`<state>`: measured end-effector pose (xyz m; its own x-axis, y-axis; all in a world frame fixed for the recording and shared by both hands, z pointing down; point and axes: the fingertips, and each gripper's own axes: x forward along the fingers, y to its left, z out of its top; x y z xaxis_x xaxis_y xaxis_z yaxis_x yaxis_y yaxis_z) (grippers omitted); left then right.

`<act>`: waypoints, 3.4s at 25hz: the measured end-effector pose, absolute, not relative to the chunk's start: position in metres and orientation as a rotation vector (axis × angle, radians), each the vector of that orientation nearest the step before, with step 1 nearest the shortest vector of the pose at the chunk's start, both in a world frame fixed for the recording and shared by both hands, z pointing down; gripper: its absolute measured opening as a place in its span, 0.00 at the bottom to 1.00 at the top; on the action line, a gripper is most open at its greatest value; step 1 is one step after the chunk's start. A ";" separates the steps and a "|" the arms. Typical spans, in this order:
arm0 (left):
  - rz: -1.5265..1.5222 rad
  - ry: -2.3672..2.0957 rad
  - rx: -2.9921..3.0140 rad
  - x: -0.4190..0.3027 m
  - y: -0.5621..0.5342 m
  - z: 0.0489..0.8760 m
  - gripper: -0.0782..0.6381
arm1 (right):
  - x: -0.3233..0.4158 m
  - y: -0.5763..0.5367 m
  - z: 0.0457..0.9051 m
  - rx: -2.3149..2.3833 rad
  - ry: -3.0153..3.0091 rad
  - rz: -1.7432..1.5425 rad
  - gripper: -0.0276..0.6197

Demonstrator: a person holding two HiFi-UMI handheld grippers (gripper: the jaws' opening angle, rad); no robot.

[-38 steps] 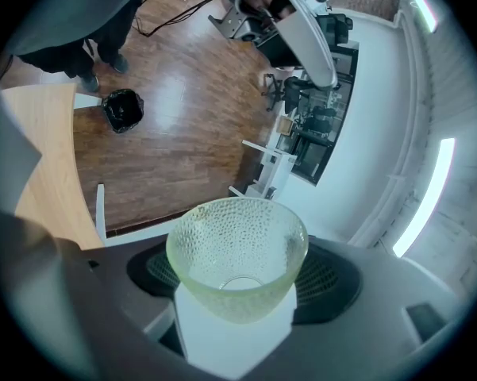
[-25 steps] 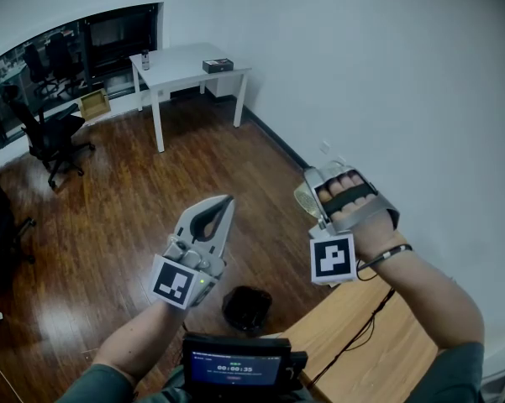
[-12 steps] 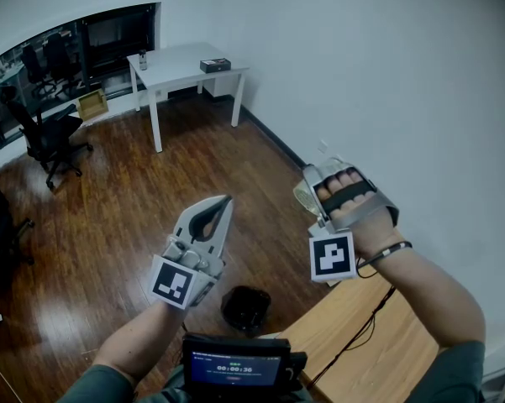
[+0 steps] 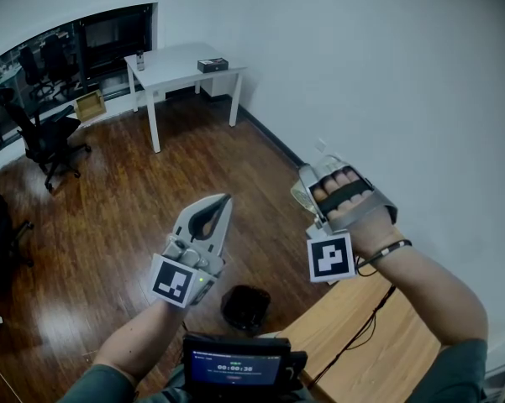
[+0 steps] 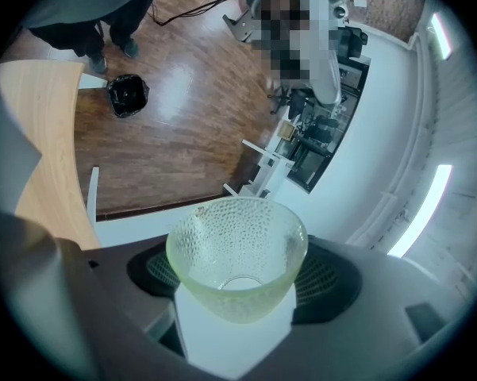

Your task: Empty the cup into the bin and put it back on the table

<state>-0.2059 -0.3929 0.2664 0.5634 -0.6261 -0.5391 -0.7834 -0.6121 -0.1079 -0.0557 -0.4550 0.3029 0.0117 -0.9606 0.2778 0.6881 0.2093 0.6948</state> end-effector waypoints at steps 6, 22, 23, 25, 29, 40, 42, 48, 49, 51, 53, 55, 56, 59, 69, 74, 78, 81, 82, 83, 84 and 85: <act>0.655 1.150 -2.469 -0.204 -0.394 0.266 0.10 | -0.056 -0.454 0.301 0.415 -0.815 -1.347 0.65; 0.670 1.139 -2.451 -0.206 -0.392 0.266 0.10 | -0.060 -0.452 0.304 0.400 -0.799 -1.357 0.65; 0.668 1.141 -2.458 -0.207 -0.393 0.265 0.10 | -0.062 -0.452 0.302 0.400 -0.800 -1.359 0.65; 0.673 1.140 -2.472 -0.206 -0.393 0.264 0.10 | -0.062 -0.452 0.301 0.400 -0.804 -1.356 0.65; 0.681 1.135 -2.430 -0.208 -0.392 0.260 0.10 | -0.060 -0.451 0.302 0.394 -0.802 -1.352 0.65; 0.681 1.136 -2.436 -0.212 -0.389 0.262 0.10 | -0.070 -0.447 0.298 0.383 -0.774 -1.379 0.65; 0.682 1.137 -2.450 -0.211 -0.389 0.263 0.10 | -0.071 -0.447 0.298 0.394 -0.793 -1.371 0.65; 0.679 1.140 -2.458 -0.216 -0.384 0.270 0.10 | -0.074 -0.440 0.311 0.386 -0.811 -1.344 0.65; 0.679 1.137 -2.468 -0.215 -0.384 0.268 0.10 | -0.072 -0.441 0.309 0.394 -0.824 -1.335 0.65; 0.681 1.138 -2.474 -0.214 -0.385 0.265 0.10 | -0.068 -0.443 0.308 0.405 -0.857 -1.305 0.65; 0.675 1.147 -2.476 -0.215 -0.386 0.266 0.10 | -0.067 -0.443 0.309 0.416 -0.886 -1.280 0.65; 0.671 1.148 -2.478 -0.217 -0.387 0.267 0.10 | -0.065 -0.442 0.309 0.437 -0.912 -1.255 0.65; 0.670 1.146 -2.480 -0.217 -0.386 0.267 0.10 | -0.063 -0.442 0.309 0.450 -0.926 -1.235 0.65; 0.674 1.131 -2.482 -0.215 -0.384 0.266 0.10 | -0.053 -0.442 0.310 0.497 -0.991 -1.159 0.65; 0.658 1.082 -2.511 -0.208 -0.374 0.266 0.10 | -0.049 -0.421 0.344 0.710 -1.339 -0.857 0.66; 0.639 1.061 -2.538 -0.207 -0.373 0.268 0.10 | -0.046 -0.411 0.347 0.813 -1.476 -0.708 0.66; 0.635 1.032 -2.554 -0.198 -0.374 0.270 0.10 | -0.040 -0.411 0.351 0.911 -1.613 -0.576 0.66; 0.635 1.003 -2.578 -0.195 -0.375 0.274 0.10 | -0.037 -0.407 0.358 0.982 -1.708 -0.462 0.66; 0.642 0.999 -2.587 -0.196 -0.376 0.275 0.10 | -0.038 -0.405 0.359 1.004 -1.734 -0.431 0.66; 0.648 0.995 -2.596 -0.197 -0.376 0.276 0.10 | -0.039 -0.404 0.360 1.025 -1.762 -0.401 0.66; 0.652 0.987 -2.605 -0.197 -0.375 0.277 0.10 | -0.040 -0.402 0.361 1.046 -1.789 -0.370 0.66; 0.653 0.972 -2.614 -0.195 -0.374 0.278 0.10 | -0.041 -0.400 0.362 1.068 -1.815 -0.340 0.66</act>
